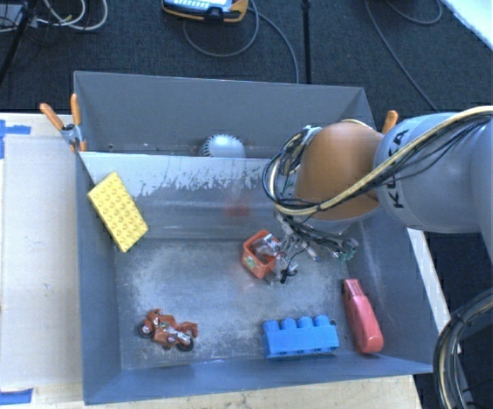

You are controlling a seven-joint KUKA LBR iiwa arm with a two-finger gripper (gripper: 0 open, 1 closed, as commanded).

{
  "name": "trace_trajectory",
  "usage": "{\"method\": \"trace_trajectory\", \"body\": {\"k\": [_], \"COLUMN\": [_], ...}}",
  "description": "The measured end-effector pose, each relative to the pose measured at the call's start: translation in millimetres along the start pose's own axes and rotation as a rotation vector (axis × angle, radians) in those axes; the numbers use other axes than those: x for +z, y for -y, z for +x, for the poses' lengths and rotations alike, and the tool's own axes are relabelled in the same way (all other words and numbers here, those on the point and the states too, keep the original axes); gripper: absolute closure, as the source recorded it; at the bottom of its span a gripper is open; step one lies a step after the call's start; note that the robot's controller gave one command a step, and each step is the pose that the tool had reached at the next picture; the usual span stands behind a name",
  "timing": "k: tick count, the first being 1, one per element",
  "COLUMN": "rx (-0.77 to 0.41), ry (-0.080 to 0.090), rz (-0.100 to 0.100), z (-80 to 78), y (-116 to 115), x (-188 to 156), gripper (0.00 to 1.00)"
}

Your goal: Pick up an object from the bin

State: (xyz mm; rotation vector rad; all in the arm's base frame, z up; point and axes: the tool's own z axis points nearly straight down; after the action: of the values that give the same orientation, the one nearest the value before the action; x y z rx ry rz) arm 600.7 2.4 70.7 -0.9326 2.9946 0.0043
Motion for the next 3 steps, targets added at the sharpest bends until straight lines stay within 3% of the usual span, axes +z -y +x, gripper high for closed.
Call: {"method": "trace_trajectory", "body": {"k": [1, 2, 3], "rx": [0.001, -0.020, -0.019], "ry": [0.000, 0.001, 0.001], "rz": [0.000, -0.001, -0.001], "z": [0.1, 0.1, 0.3], "y": [0, -7, -7], "x": [0, -104, -104], "gripper": [1.00, 1.00, 1.00]}}
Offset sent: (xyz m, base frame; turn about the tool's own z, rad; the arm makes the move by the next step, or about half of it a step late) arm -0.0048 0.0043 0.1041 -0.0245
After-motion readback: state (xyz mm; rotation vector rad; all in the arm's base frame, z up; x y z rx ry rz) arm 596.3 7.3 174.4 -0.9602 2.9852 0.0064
